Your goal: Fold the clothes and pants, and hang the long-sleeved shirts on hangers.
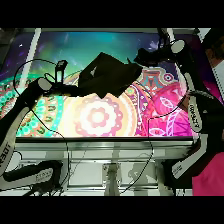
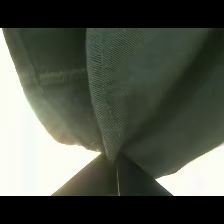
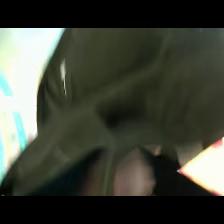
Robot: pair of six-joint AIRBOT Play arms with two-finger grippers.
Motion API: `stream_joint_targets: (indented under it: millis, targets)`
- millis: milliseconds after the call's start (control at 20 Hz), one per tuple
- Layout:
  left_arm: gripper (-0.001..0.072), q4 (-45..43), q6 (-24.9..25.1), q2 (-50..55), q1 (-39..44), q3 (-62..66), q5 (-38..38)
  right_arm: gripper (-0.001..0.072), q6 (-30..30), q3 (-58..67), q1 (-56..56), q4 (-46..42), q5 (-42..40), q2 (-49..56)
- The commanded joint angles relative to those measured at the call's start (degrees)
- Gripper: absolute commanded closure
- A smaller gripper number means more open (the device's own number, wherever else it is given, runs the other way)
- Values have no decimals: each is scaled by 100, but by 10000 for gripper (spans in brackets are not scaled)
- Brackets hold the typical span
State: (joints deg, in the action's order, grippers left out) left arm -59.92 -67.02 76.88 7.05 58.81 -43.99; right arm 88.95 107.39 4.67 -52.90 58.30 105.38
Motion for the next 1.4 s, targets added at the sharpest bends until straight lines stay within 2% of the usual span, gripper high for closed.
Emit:
stream_joint_targets:
  millis: [0, 100, 150, 200, 250, 300, 450, 650, 800, 950, 1100, 1200, 1250, 1300, 1350]
  targets:
    - [693, -46, -37, 4, 11, -98, 28, 203, -4, -9, 37, 76, -780, 92]
    - [693, -48, -37, 4, 11, -98, 28, 215, -9, 0, 11, -136, -111, 90]
    - [692, -48, -37, 4, 11, -98, 28, 304, -13, -2, -7, -306, 350, 90]
    - [692, -48, -37, 4, 11, -98, 28, 442, -15, -2, -4, -509, 866, 90]
    - [693, -48, -37, 4, 11, -98, 28, 641, -17, -2, -4, -754, 1403, 90]
    - [692, -46, -37, 4, 11, -98, 28, 696, -61, -2, -4, -933, 1801, 90]
    - [692, -48, -37, 4, 11, -98, 24, 697, -332, -2, -4, -914, 2337, 90]
    - [692, -52, -33, 4, -22, -98, 26, 699, -555, -378, 7, -101, 2461, -11]
    - [692, -55, -33, 4, -87, -98, 26, 699, -695, -1604, 37, 98, 1733, -634]
    - [692, -52, -33, 4, -83, -98, 26, 699, -1016, -3412, 31, 470, 1027, -1663]
    - [691, -52, -33, 4, -83, -98, 24, 699, -1379, -5248, 33, 1292, -105, -2623]
    - [691, -50, -33, 4, -83, -98, 26, 695, -1401, -6087, 39, 2026, -898, -2835]
    - [691, -50, -33, 4, -83, -98, 26, 649, -1386, -6328, 39, 2208, -1244, -2798]
    - [691, -48, -35, 4, -74, -98, 24, 428, -1213, -6472, 37, 2236, -1617, -2730]
    - [691, -46, -35, 4, -72, -98, 22, 246, -1071, -6487, 37, 2236, -1821, -2638]
